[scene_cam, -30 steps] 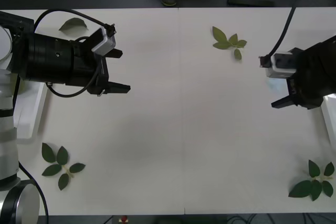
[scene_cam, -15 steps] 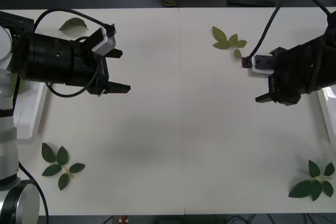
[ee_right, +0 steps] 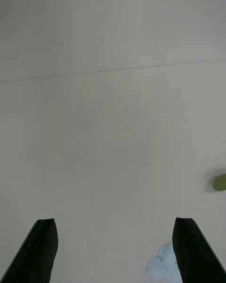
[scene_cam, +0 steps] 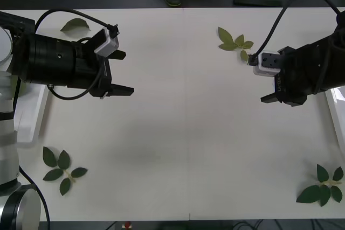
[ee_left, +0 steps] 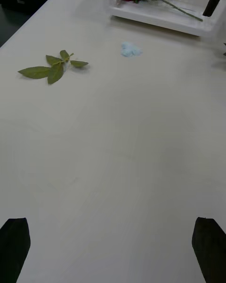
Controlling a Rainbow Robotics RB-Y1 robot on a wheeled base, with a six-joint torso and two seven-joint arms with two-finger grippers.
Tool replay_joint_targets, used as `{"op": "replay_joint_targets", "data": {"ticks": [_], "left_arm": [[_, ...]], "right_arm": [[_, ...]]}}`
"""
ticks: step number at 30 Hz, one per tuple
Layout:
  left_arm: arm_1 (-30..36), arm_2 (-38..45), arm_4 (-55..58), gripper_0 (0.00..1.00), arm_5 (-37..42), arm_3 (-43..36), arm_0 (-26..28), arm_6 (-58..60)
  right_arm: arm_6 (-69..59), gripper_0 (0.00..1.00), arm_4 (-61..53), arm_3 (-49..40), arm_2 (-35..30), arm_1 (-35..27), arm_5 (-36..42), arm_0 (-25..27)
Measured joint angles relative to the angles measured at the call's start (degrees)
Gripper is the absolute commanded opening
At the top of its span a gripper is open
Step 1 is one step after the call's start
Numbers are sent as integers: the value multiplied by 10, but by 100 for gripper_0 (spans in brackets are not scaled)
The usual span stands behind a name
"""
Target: Place the red flowers into the right box and the blue flowers into the left box. If a person shows an open palm, hand one flower to the person first, then continue sorting.
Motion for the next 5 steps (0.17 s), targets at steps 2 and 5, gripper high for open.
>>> {"op": "replay_joint_targets", "data": {"ticks": [2, 5], "left_arm": [[0, 0, 0, 100, 0, 0, 0, 0], [0, 0, 0, 100, 0, 0, 0, 0]], "right_arm": [[0, 70, 0, 0, 0, 0, 0, 0], [0, 70, 0, 0, 0, 0, 0, 0]]}}
